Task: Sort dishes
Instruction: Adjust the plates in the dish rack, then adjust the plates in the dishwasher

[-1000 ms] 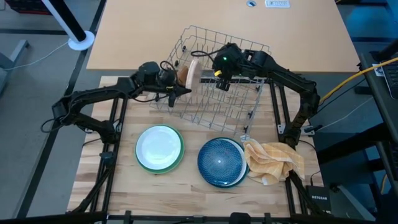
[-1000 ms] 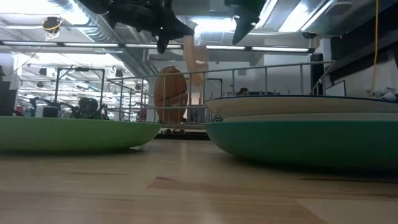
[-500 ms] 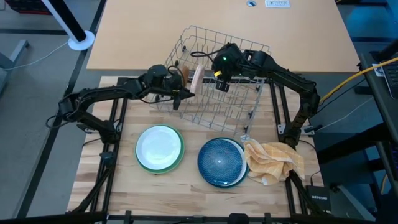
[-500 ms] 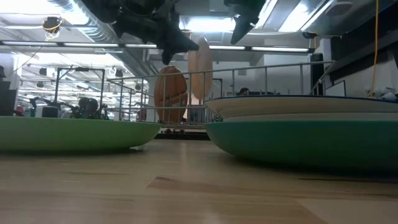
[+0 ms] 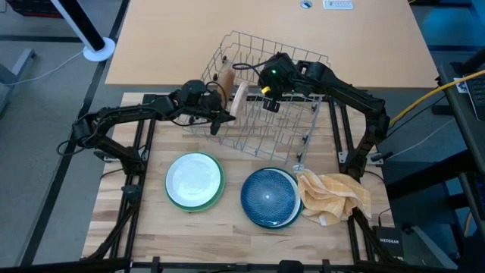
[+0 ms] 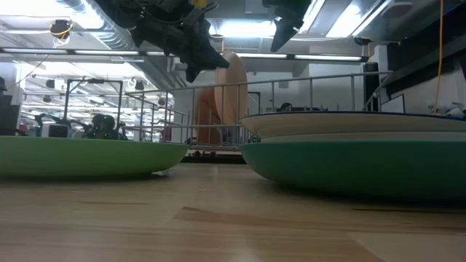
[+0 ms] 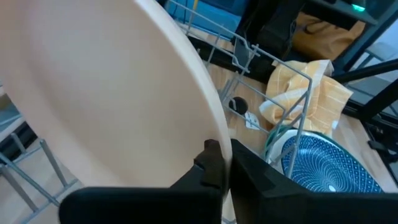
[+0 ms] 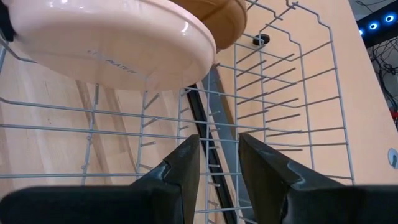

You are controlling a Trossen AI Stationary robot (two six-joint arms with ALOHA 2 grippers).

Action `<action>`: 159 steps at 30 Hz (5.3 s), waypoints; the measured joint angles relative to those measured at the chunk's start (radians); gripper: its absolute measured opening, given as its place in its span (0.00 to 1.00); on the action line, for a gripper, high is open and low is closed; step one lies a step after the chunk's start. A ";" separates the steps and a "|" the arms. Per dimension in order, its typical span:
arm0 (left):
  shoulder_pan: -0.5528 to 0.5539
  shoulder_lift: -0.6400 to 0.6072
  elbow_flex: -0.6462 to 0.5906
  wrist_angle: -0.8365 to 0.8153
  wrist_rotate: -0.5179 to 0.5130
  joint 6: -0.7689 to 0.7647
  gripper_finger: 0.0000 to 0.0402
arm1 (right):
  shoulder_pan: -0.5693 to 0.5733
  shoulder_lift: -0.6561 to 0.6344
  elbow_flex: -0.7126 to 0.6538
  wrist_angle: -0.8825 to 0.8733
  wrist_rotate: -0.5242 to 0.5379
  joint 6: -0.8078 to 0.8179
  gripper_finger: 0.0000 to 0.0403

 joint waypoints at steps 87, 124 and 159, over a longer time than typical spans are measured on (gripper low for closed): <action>0.292 0.061 0.001 -0.009 -0.101 -0.037 0.22 | 0.000 0.000 0.000 -0.023 -0.052 0.012 0.29; 0.260 -0.071 0.000 -0.031 -0.011 -0.050 0.00 | 0.000 0.000 0.000 -0.025 -0.053 0.011 0.29; 0.291 -0.065 0.000 -0.168 -0.446 1.270 0.41 | 0.000 0.000 0.000 -0.025 -0.053 0.011 0.29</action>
